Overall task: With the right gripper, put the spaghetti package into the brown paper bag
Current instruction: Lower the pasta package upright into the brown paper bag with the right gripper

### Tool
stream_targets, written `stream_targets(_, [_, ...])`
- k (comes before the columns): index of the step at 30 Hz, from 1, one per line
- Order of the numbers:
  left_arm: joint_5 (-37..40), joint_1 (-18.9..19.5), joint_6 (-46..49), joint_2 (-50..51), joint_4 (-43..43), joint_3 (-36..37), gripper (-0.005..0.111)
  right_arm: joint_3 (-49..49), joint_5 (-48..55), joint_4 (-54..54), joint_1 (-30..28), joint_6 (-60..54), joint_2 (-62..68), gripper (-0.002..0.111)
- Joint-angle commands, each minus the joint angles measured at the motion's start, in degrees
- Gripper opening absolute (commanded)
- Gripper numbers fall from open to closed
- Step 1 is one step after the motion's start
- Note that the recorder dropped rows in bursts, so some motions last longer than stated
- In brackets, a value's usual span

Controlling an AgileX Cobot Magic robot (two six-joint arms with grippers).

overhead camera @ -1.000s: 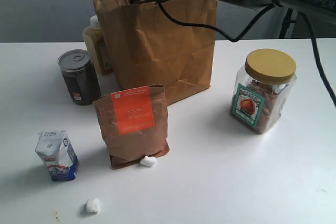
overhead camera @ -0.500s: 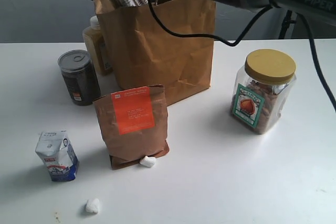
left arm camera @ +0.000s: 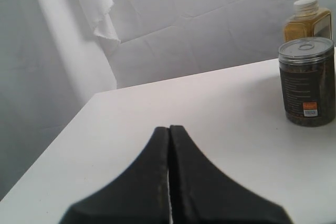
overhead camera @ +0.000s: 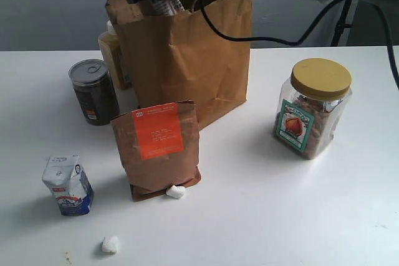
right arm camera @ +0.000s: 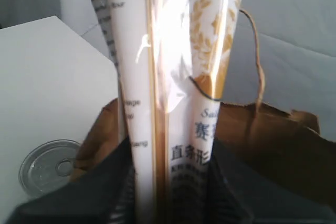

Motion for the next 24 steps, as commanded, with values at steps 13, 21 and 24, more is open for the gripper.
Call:
stream_targets(13, [-0.3, -0.1, -0.2, 0.1, -0.2, 0.3, 0.000, -1.3, 8.7, -12.4, -3.8, 16.2, -1.1, 0.000])
stream_targets(21, [-0.3, -0.1, -0.2, 0.1, -0.2, 0.3, 0.000, -1.3, 15.6, -12.3, -3.8, 16.2, -0.8, 0.036])
stream_targets(24, [-0.3, -0.1, -0.2, 0.1, -0.2, 0.3, 0.000, -1.3, 19.3, -12.3, -3.8, 16.2, -0.8, 0.049])
